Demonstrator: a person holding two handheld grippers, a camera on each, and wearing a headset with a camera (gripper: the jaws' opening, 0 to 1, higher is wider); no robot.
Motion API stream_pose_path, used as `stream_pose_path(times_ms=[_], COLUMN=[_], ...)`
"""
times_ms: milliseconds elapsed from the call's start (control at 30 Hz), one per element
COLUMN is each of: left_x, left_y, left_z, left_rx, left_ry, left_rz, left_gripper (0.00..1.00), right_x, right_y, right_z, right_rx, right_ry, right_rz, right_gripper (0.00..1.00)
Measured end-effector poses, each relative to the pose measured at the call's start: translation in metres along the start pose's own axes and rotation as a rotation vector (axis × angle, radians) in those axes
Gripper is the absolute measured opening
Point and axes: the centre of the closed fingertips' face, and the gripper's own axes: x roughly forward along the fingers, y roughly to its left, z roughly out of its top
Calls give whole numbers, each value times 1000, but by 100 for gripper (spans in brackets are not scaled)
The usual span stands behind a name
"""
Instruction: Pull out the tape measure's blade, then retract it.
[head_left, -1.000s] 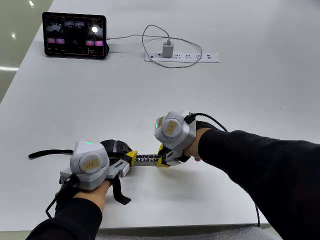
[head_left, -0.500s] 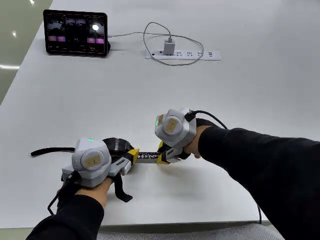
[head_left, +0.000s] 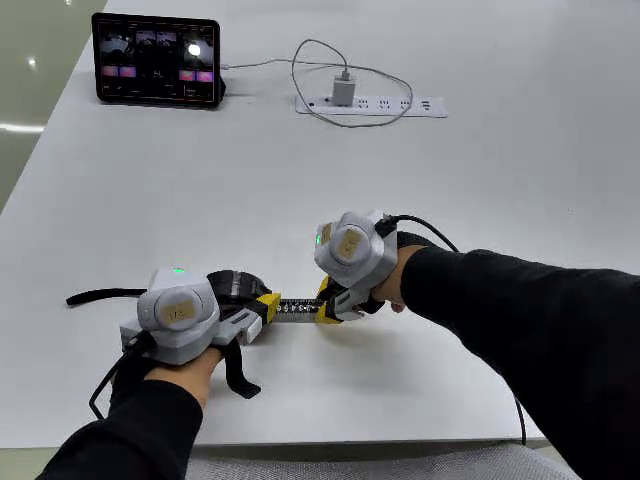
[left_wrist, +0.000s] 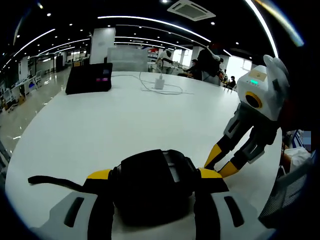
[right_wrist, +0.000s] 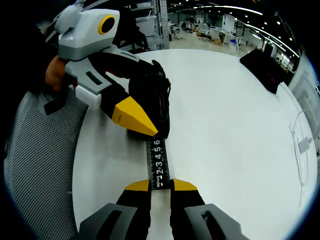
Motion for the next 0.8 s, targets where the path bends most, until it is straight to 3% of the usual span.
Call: stream_pose_path(times_ms=[800], left_x=[0], left_y=[0], left_z=[1], left_rx=[-20], left_ry=[-4], left_rz=[3], left_gripper=[59], right_x=[9], right_y=[1], right_z=[15], right_rx=[2], right_ry=[-35], right_rz=[-7], right_gripper=[11])
